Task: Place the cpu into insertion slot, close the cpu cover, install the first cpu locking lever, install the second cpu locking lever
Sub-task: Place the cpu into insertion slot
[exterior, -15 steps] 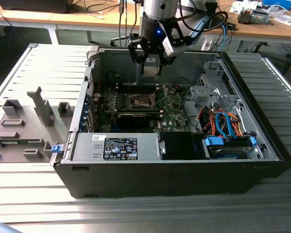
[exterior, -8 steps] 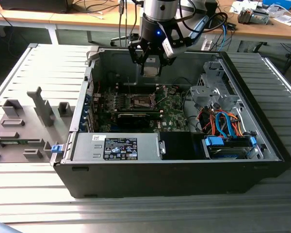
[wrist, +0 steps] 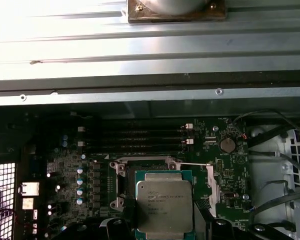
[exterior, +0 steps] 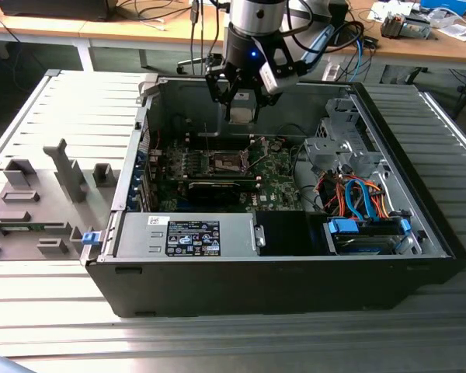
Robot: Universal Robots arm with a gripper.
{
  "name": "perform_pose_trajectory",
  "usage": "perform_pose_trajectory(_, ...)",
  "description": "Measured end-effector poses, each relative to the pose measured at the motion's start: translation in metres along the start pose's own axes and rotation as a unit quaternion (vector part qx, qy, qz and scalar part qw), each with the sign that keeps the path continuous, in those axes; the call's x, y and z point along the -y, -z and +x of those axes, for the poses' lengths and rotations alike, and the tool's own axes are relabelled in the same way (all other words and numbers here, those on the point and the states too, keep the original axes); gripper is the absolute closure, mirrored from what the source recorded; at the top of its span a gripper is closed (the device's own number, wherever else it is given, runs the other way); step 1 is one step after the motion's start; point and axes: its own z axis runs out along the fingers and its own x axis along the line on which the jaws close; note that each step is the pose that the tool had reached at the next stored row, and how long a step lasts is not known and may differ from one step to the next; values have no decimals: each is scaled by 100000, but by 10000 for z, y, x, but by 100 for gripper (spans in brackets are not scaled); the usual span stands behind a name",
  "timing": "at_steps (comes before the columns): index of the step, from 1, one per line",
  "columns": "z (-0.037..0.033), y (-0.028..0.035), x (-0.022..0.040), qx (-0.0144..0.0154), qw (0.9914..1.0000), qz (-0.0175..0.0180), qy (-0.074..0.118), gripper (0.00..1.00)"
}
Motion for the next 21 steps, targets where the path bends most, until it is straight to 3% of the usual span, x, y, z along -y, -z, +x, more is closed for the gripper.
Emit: perform_pose_trajectory(21,-1,-47,10,0,100000,-3,-1,46)
